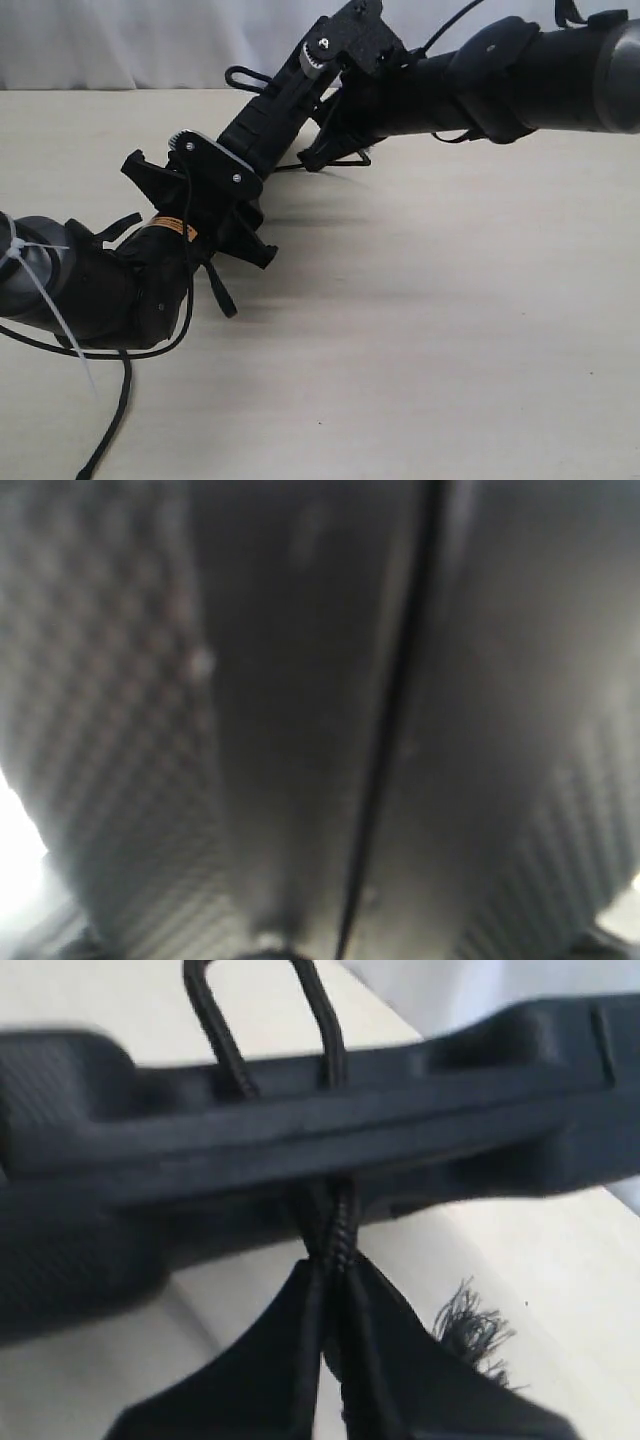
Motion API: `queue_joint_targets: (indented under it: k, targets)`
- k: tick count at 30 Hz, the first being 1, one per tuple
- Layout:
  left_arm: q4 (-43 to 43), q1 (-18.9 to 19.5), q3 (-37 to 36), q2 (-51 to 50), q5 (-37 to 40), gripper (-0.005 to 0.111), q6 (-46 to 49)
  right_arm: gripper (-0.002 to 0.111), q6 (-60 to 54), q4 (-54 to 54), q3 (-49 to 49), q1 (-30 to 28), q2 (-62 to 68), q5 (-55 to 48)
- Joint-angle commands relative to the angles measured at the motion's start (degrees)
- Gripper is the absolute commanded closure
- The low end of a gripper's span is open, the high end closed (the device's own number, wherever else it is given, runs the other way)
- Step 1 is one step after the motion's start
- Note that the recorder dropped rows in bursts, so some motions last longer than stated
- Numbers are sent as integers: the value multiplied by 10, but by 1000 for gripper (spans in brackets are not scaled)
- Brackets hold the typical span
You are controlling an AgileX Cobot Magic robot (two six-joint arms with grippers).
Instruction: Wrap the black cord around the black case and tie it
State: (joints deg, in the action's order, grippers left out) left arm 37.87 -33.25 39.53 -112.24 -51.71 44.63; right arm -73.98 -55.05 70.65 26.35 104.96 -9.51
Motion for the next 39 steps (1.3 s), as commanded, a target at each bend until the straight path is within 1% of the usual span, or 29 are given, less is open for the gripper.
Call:
queue_joint_targets:
  k: [1, 3, 5, 6, 7, 9, 10, 11, 13, 14, 15, 17, 19, 21, 24, 28, 31, 33, 34, 35, 36, 37, 38, 39]
  targets:
    - [-24, 7, 0, 2, 17, 107, 9, 104, 3, -43, 19, 4, 17, 7]
    - [-23, 7, 0, 2, 17, 107, 33, 104, 3, -43, 19, 4, 21, 25]
    - [-27, 7, 0, 2, 16, 106, 35, 104, 12, -44, 19, 3, 21, 54]
    - [-27, 7, 0, 2, 16, 103, 35, 104, 12, -41, 19, 3, 21, 54]
    - [-29, 7, 0, 2, 16, 93, 35, 104, 12, -40, 19, 3, 21, 54]
    - [-20, 7, 0, 2, 17, 65, 32, 104, 12, -40, 19, 3, 23, 54]
    - [-6, 6, 0, 2, 14, 53, 32, 104, 12, -40, 19, 3, 23, 56]
    - [-5, 4, 0, 4, 19, 47, 32, 104, 7, -40, 19, 3, 23, 74]
    - [-3, -17, 0, 15, 34, 38, 36, 104, 3, -40, 18, 3, 23, 95]
    - [-3, -31, 0, 25, 34, 32, 37, 104, 3, -40, 18, 3, 23, 88]
    - [10, -42, 0, 31, 33, 24, 37, 104, 3, -40, 17, 3, 23, 87]
    - [52, -45, 0, 44, 29, 16, 37, 104, 3, -40, 17, 3, 23, 87]
    - [113, -45, 0, 79, 29, 16, 37, 104, -3, -40, 16, 3, 26, 87]
    - [161, -45, 0, 137, 51, 16, 41, 104, -3, -40, 16, 3, 37, 87]
    - [172, -45, 0, 187, 110, 16, 54, 104, -6, -40, 16, 3, 45, 91]
    - [138, -45, 0, 257, 203, 16, 55, 104, -8, -40, 16, 3, 52, 95]
    - [138, -40, 0, 273, 195, 16, 55, 104, -8, -40, 16, 3, 52, 95]
    - [137, -24, 0, 274, 146, 16, 68, 104, -8, -40, 16, 3, 52, 95]
    - [137, -2, 4, 276, 133, 16, 69, 104, -8, -40, 16, 3, 52, 95]
    - [141, 23, 19, 276, 173, 17, 70, 104, -8, -40, 16, 3, 52, 95]
    - [143, 56, 42, 276, 258, 16, 70, 104, -8, -40, 16, 3, 52, 95]
    - [143, 96, 72, 274, 374, 16, 70, 104, -8, -40, 16, 3, 52, 95]
    - [143, 133, 107, 269, 473, 16, 70, 104, -8, -40, 16, 3, 52, 95]
    - [143, 168, 143, 260, 531, 16, 59, 104, -8, -40, 16, 3, 52, 95]
